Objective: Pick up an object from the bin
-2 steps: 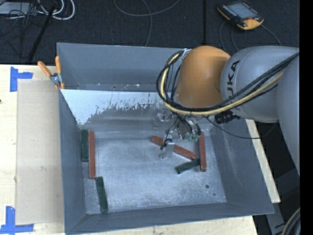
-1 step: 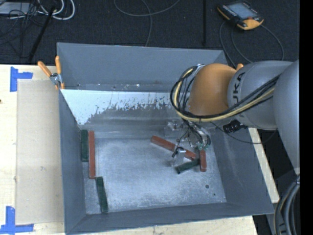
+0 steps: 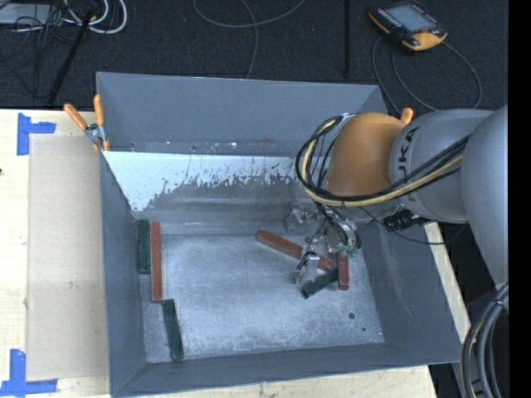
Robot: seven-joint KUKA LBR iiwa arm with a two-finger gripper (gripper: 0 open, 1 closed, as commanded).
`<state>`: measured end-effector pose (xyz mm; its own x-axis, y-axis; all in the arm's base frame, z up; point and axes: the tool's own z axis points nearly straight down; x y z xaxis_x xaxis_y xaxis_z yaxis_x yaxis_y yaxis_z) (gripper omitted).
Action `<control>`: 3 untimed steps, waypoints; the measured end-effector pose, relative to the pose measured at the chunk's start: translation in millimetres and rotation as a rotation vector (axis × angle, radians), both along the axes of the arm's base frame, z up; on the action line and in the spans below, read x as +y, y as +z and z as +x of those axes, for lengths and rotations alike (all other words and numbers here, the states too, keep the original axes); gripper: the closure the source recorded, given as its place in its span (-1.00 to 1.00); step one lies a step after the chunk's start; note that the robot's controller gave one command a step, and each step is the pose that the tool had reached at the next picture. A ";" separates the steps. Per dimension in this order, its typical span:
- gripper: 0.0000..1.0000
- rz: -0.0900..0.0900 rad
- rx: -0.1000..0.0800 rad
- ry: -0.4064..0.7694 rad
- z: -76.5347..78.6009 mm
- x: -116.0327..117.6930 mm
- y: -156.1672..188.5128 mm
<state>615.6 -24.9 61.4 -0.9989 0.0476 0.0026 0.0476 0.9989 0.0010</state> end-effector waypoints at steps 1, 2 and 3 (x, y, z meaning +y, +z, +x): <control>-1.00 0.000 0.000 -0.062 -11.0 17.4 7.9; -1.00 0.000 -0.004 -0.001 -0.4 2.4 1.1; 1.00 0.000 -0.002 -0.061 -10.8 18.4 7.9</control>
Offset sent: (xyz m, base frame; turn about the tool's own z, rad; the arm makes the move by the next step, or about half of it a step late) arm 0.0000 0.0000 0.0000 0.0000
